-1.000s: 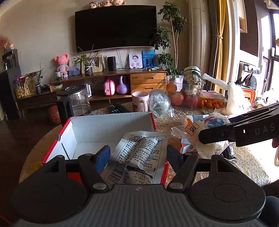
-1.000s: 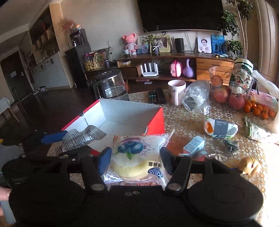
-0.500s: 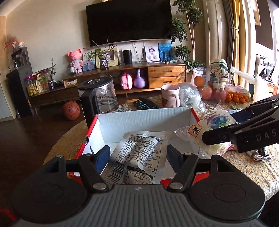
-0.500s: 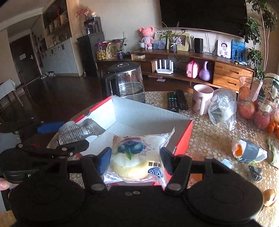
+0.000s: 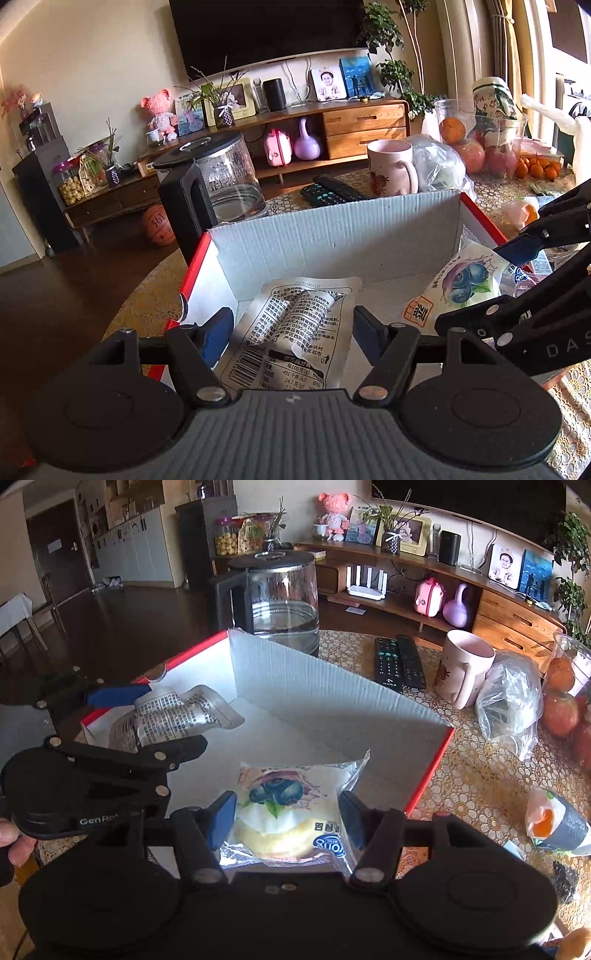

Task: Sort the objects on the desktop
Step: 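Carry the white packet and bagged bun with both tools over the red box, then lower both items into the red box and open both tools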

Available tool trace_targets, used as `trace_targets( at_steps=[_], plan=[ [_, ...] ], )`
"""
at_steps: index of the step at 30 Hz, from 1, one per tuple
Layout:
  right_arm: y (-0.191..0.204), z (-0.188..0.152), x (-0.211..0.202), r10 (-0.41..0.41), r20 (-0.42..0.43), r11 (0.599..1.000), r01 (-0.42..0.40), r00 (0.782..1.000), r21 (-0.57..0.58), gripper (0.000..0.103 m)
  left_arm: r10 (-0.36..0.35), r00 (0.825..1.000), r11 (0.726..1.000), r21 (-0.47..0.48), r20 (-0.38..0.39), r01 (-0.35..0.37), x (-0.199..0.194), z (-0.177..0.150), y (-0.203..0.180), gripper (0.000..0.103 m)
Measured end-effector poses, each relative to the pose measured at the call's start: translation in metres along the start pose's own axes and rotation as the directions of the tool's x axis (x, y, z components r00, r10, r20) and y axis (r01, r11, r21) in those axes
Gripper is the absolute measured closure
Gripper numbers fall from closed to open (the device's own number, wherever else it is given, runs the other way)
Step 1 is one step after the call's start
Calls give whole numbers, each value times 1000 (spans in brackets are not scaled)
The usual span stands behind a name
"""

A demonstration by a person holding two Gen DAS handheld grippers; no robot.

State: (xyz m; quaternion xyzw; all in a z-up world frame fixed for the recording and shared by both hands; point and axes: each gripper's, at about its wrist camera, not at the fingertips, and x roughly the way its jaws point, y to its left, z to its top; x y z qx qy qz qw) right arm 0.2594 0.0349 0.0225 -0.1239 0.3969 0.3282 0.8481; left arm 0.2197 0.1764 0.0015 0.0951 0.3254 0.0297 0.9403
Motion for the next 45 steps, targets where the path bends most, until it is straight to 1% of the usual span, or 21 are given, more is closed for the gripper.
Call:
trace_targets(
  at_steps=[4, 7, 9, 12, 14, 17, 19, 20, 22, 25, 29, 32, 34, 40, 42, 45],
  plan=[
    [-3, 7, 20, -2, -47, 1000, 2, 999, -7, 43, -23, 998, 1000, -19, -56, 22, 21, 3, 4, 33],
    [-3, 9, 34, -24, -76, 999, 22, 997, -36, 43, -45, 995, 999, -28, -92, 43, 35, 4, 5, 33],
    [-5, 11, 42, -47, -95, 998, 44, 994, -38, 43, -36, 993, 999, -19, -109, 34, 43, 3, 5, 33],
    [-1, 13, 51, -69, -111, 994, 59, 991, -87, 43, -30, 990, 1000, -9, -135, 29, 50, 3, 5, 33],
    [1, 14, 55, -76, -124, 992, 63, 989, -106, 43, -26, 989, 999, 23, -147, 29, 52, 4, 2, 33],
    [5, 14, 60, -100, -144, 983, 75, 984, -167, 43, -24, 985, 998, 61, -169, 34, 52, 8, 0, 33],
    [5, 15, 58, -89, -138, 983, 65, 986, -169, 43, -12, 988, 998, 67, -153, 22, 49, 12, 2, 33],
    [5, 15, 57, -63, -139, 986, 41, 988, -160, 43, -14, 988, 998, 56, -157, 23, 50, 14, 6, 33],
    [8, 14, 57, -38, -151, 984, 12, 988, -175, 43, -1, 982, 999, 38, -189, 8, 56, 16, 13, 33],
    [15, 12, 63, -56, -168, 976, 18, 984, -217, 43, 20, 972, 998, 67, -233, -5, 66, 13, 15, 33],
    [16, 11, 68, -44, -184, 977, 4, 982, -211, 43, 31, 965, 995, 95, -261, -6, 73, 9, 13, 33],
    [14, 14, 72, -52, -199, 978, 10, 979, -208, 42, 37, 957, 995, 101, -287, -8, 78, 9, 12, 33],
    [11, 15, 75, -43, -215, 982, 2, 976, -188, 41, 36, 953, 995, 97, -302, -7, 80, 10, 13, 33],
    [13, 15, 75, -43, -225, 981, -2, 973, -195, 40, 56, 945, 992, 122, -322, -17, 82, 9, 10, 32],
    [13, 15, 73, -42, -211, 979, -2, 976, -205, 36, 49, 944, 993, 114, -327, -12, 82, 9, 10, 30],
    [13, 15, 70, -48, -196, 975, 4, 979, -220, 35, 49, 943, 995, 103, -330, -16, 82, 8, 11, 27]
  ],
)
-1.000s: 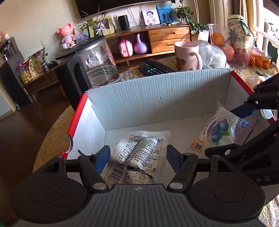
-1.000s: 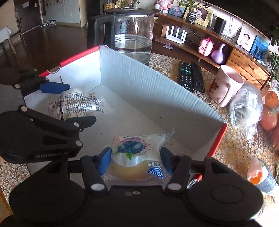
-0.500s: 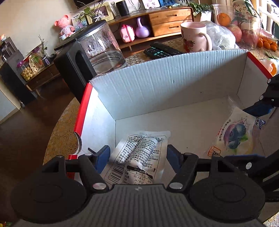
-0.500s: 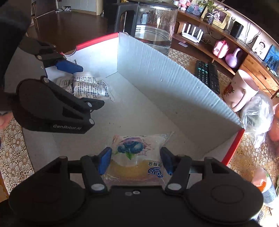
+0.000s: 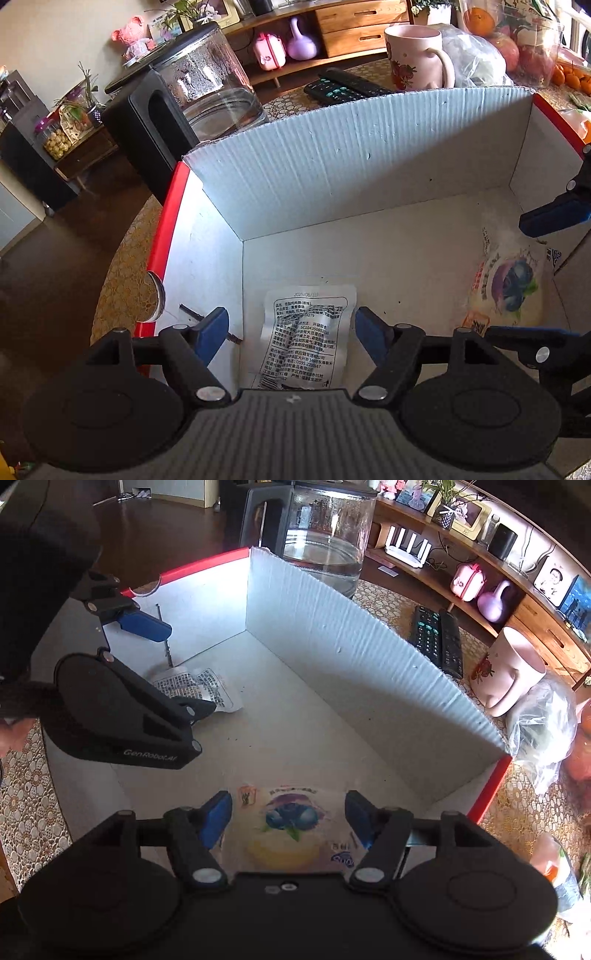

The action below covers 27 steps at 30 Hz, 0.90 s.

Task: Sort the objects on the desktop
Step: 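Lower both items into the red box and open both tools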

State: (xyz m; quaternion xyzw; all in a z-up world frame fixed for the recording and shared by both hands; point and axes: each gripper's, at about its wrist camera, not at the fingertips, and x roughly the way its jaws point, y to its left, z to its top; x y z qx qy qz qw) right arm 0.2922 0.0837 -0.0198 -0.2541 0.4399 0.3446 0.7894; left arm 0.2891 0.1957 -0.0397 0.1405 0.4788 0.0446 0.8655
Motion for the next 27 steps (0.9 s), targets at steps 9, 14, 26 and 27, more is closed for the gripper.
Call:
trace_targets(
  at_steps=[9, 14, 26, 27],
  plan=[
    [-5, -5, -13, 41, 43, 998, -42, 998, 35, 34, -3, 1000, 1000, -31, 25, 4, -7, 0, 1, 20],
    [-7, -10, -20, 68, 56, 996, -71, 996, 50, 33, 1, 999, 999, -48, 39, 1, -11, -1, 1, 19],
    [-16, -23, -41, 130, 126, 983, -145, 983, 115, 23, -18, 997, 992, -123, 81, 28, -30, -4, 5, 15],
    [-17, -24, -44, 130, 130, 982, -146, 983, 123, 21, -19, 996, 991, -131, 87, 31, -32, -4, 6, 14]
  ],
)
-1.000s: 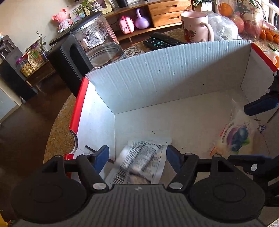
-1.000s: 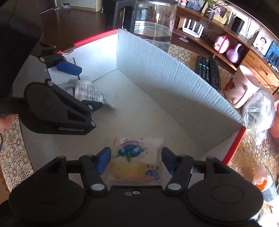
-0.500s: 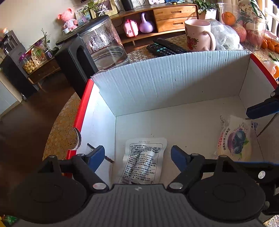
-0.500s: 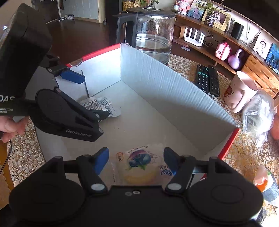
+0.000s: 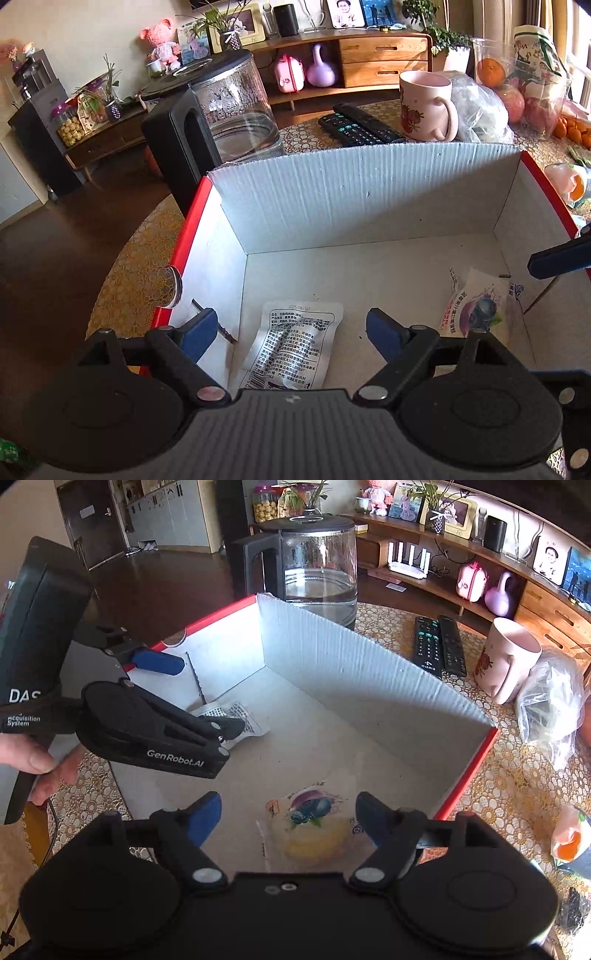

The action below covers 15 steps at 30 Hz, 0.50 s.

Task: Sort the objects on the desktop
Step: 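Lower both items into the red box and open both tools, then withdraw both tools from the box back toward the table items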

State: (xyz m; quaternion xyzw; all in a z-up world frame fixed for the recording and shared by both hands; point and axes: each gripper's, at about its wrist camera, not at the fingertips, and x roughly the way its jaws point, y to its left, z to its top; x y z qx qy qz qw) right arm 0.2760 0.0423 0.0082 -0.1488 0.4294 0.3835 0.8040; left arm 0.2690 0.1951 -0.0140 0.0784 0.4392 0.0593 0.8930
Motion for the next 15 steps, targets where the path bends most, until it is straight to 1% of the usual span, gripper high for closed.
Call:
trace_targets(
  at_steps=[2, 3, 10, 15],
  plan=[
    [-1, -2, -8, 10, 18, 1000, -10, 1000, 14, 20, -8, 1000, 1000, -19, 8, 8, -4, 0, 0, 2],
    [-1, -3, -13, 14, 27, 1000, -14, 1000, 20, 20, -14, 1000, 1000, -27, 15, 14, -7, -1, 0, 1],
    [0, -19, -45, 14, 75, 999, -16, 997, 28, 19, -29, 999, 999, -36, 37, 30, -24, -7, -7, 1],
    [2, -34, -73, -1, 108, 999, -4, 994, 41, 19, -42, 998, 998, -54, 54, 44, -40, -13, -11, 1]
  ],
)
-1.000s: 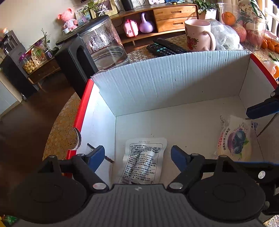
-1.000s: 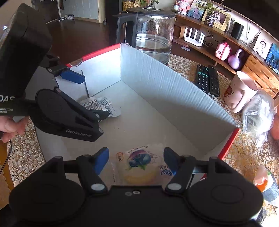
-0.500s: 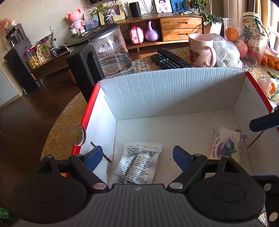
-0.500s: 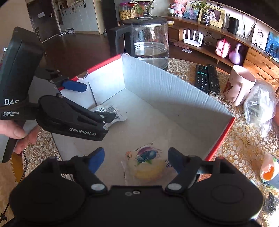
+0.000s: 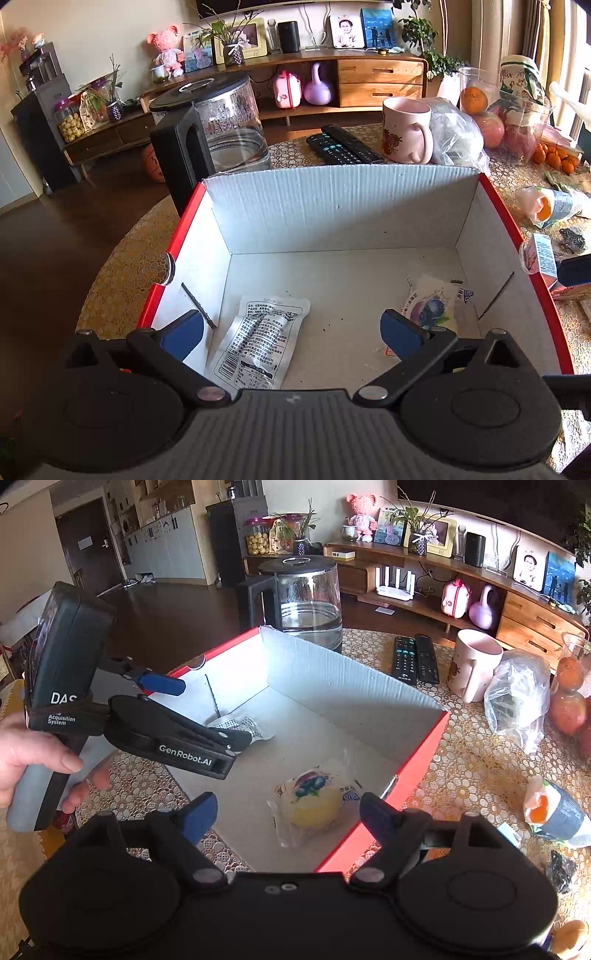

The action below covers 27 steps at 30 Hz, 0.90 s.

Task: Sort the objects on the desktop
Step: 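Withdraw both tools from the box back toward the table items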

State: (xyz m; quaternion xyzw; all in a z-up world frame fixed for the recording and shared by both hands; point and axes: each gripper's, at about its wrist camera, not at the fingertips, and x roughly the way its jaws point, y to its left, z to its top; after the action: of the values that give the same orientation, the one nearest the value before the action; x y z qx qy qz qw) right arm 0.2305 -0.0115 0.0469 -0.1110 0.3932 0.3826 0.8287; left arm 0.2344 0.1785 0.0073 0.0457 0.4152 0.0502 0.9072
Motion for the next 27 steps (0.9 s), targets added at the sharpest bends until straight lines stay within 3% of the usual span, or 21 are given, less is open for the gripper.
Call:
trace_targets(
  at_steps=[10, 27],
  plan=[
    [-7, -37, -64, -53, 89, 998, 50, 995, 35, 19, -16, 999, 1000, -25, 47, 17, -43, -8, -12, 0],
    [-29, -96, -131, -153, 196, 986, 138, 969, 88, 18, -79, 985, 997, -8, 151, 81, -103, -34, -58, 0]
  ],
)
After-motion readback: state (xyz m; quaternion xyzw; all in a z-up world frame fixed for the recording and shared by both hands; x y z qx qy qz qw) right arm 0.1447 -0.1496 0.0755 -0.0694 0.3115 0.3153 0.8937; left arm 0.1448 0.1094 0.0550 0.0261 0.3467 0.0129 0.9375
